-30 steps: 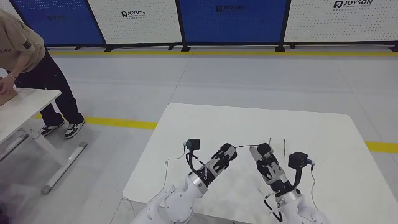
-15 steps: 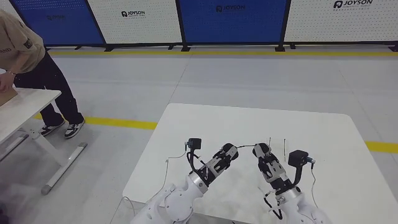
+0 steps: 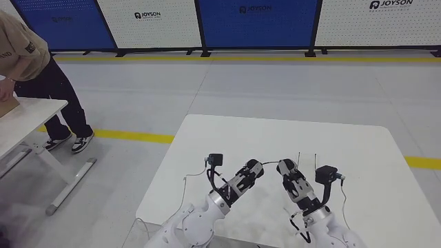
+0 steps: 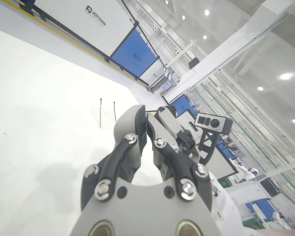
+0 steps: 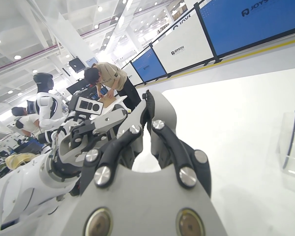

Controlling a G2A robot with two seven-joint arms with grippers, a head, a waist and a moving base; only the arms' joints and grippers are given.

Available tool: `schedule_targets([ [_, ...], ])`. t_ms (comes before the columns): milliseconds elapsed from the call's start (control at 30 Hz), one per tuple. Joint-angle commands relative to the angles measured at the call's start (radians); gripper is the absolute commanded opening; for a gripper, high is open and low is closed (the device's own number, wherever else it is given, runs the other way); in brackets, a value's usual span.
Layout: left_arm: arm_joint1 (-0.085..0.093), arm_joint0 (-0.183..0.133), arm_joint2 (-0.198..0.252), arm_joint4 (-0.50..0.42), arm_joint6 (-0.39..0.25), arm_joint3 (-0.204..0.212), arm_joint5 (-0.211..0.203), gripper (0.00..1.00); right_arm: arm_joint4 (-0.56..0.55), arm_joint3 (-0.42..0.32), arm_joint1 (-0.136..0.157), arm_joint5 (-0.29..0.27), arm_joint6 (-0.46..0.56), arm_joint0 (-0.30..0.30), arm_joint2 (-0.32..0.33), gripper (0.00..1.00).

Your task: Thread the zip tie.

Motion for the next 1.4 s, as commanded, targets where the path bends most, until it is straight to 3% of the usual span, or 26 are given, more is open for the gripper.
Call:
schedule_targets([
  [0,-0.001,-0.001,0.000,-0.003,0.003,0.000,0.015,0.00,0.002,-0.004,0.001,-0.001,-0.002,-0.004,0.005,1.00],
  [333,-0.006,-0.001,-0.007,-0.059,0.037,-0.010,0.044,0.00,-0.022,-0.009,0.007,0.037,0.009,-0.029,0.043,1.00],
  [500,-0.003,0.000,-0.019,-0.155,-0.060,-0.024,0.054,0.00,0.002,0.002,0.009,0.062,0.063,-0.032,0.055,1.00],
  [767,-0.003,0.000,-0.019,-0.155,-0.060,-0.024,0.054,0.00,-0.003,0.003,0.009,0.066,0.061,-0.031,0.056,1.00],
  [867,-0.008,0.004,-0.022,-0.223,-0.028,-0.024,0.073,0.00,-0.148,0.018,0.008,0.165,0.023,-0.023,0.046,1.00],
  [967,-0.010,-0.001,-0.029,-0.275,-0.034,-0.026,0.082,0.00,-0.270,0.037,0.006,0.225,0.002,-0.008,0.017,1.00],
  [1100,-0.008,-0.003,-0.031,-0.323,-0.107,-0.034,0.093,0.00,-0.374,0.058,0.006,0.232,0.028,0.012,-0.012,1.00],
  [1367,-0.008,-0.003,-0.030,-0.326,-0.107,-0.034,0.095,0.00,-0.374,0.060,0.006,0.228,0.033,0.011,-0.013,1.00],
])
